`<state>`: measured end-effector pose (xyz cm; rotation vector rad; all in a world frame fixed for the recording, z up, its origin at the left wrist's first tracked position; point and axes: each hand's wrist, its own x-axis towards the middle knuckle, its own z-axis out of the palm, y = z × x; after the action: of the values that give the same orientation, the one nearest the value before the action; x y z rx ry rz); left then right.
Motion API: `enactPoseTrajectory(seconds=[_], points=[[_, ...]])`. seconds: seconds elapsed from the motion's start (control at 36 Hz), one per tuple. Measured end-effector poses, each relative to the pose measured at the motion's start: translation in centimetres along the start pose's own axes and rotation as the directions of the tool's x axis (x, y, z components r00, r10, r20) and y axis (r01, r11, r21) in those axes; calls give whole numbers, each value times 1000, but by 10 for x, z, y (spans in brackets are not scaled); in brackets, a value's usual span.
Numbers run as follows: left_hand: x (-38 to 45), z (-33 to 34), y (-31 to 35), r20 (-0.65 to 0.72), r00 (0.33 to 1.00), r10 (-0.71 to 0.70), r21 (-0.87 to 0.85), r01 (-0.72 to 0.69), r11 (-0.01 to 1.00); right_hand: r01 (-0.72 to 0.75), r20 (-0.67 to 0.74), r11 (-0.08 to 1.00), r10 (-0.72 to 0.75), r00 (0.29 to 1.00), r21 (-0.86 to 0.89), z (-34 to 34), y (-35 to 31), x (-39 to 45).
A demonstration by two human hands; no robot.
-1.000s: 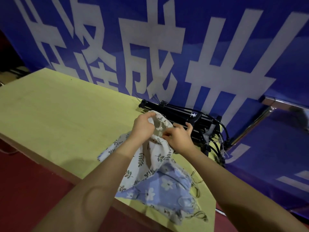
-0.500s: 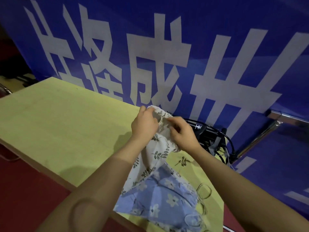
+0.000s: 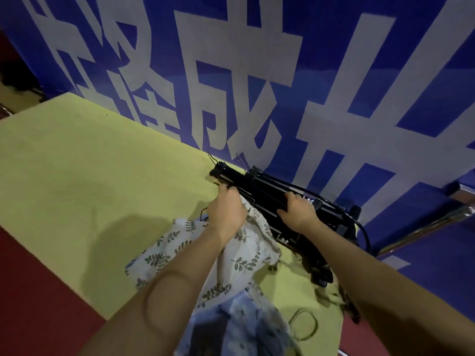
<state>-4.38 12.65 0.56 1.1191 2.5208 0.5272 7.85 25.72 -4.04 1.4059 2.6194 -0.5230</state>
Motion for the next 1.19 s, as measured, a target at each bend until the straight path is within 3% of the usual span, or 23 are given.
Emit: enactPoseTrajectory(seconds=[0.19, 0.42, 0.75, 1.19], points=[[23, 14, -7, 15, 999, -46, -22, 46, 999, 65, 50, 997, -63, 997, -51, 14, -12, 31], [23, 8, -11, 11, 1000, -24, -103, 25, 994, 103, -69, 991, -109, 992, -87, 12, -18, 27], [-14, -15, -15, -185, 975, 121, -288, -171, 942, -41, -236, 994, 64, 970, 100, -27, -27, -45], [-45, -65, -2, -295, 952, -84, -479, -71, 875, 136, -374, 956, -29, 927, 262, -42, -21, -133]])
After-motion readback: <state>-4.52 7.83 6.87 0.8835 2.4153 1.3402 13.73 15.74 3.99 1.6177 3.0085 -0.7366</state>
